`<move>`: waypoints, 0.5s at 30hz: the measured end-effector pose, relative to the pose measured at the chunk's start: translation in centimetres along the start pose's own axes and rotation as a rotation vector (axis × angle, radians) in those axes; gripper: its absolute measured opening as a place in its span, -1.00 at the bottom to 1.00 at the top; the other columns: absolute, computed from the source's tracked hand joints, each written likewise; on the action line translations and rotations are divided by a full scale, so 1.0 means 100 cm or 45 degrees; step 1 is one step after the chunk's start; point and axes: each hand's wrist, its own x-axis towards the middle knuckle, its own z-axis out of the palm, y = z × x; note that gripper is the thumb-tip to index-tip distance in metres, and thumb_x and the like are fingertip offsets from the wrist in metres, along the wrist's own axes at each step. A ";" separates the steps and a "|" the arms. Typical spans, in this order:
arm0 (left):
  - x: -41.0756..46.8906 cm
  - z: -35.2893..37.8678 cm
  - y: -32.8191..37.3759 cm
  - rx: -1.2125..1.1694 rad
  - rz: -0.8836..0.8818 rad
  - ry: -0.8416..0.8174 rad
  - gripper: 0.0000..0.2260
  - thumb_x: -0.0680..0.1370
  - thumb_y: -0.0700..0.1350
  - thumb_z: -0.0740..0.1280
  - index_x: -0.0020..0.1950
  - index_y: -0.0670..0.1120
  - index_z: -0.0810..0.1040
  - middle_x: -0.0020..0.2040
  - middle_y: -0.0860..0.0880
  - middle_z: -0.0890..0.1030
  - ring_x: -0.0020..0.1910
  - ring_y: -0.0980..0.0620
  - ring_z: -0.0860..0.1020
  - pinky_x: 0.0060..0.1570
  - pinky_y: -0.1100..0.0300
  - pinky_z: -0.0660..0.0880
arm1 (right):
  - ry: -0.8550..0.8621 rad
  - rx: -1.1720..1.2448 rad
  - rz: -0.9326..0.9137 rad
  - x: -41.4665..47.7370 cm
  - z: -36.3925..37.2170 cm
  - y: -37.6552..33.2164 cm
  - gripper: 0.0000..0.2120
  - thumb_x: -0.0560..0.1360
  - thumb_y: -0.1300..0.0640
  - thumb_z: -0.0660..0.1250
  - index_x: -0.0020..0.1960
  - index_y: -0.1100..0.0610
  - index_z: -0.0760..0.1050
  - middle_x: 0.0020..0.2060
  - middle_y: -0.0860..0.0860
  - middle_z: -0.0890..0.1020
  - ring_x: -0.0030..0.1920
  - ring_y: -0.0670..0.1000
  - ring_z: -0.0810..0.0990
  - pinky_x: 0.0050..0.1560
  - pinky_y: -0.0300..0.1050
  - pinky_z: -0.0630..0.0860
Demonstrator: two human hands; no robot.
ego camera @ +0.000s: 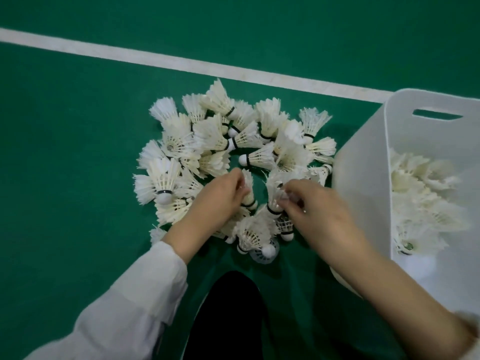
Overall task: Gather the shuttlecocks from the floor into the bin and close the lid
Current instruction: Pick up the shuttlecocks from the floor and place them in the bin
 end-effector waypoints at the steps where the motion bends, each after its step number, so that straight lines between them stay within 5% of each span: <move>1: -0.003 -0.005 0.001 -0.072 0.000 0.028 -0.86 0.57 -0.06 0.23 -0.08 -0.12 0.37 -0.23 -0.04 0.51 -0.26 -0.03 0.46 -0.31 0.12 0.30 | 0.010 0.062 -0.007 0.005 0.002 -0.002 -0.89 0.54 0.10 0.22 -0.14 0.11 0.43 -0.23 -0.02 0.48 -0.20 0.03 0.43 -0.27 -0.12 0.29; 8: -0.023 -0.051 -0.005 -0.450 -0.144 0.352 -0.94 0.56 -0.10 0.28 -0.01 -0.01 0.42 -0.14 0.02 0.59 -0.32 0.09 0.57 -0.35 0.38 0.44 | -0.023 0.242 0.029 0.026 0.040 -0.006 -0.82 0.56 0.14 0.20 -0.06 0.22 0.52 -0.18 0.09 0.55 -0.18 0.06 0.47 -0.24 -0.13 0.29; 11: -0.036 -0.067 -0.015 -0.461 -0.180 0.489 -0.94 0.54 -0.05 0.30 0.00 0.04 0.47 -0.23 0.03 0.60 -0.42 0.12 0.54 -0.40 0.23 0.53 | -0.028 0.256 0.018 0.028 0.043 -0.008 -0.80 0.57 0.12 0.19 -0.09 0.21 0.52 -0.21 0.07 0.55 -0.21 0.07 0.48 -0.26 -0.12 0.30; 15: -0.046 -0.084 -0.047 -0.284 -0.350 0.668 -0.88 0.52 0.05 0.30 -0.01 0.04 0.50 -0.43 -0.07 0.49 -0.49 0.02 0.39 -0.46 0.12 0.32 | -0.044 0.251 -0.007 0.029 0.040 -0.011 -0.80 0.57 0.13 0.19 -0.11 0.23 0.49 -0.27 0.07 0.51 -0.29 0.02 0.42 -0.31 -0.11 0.29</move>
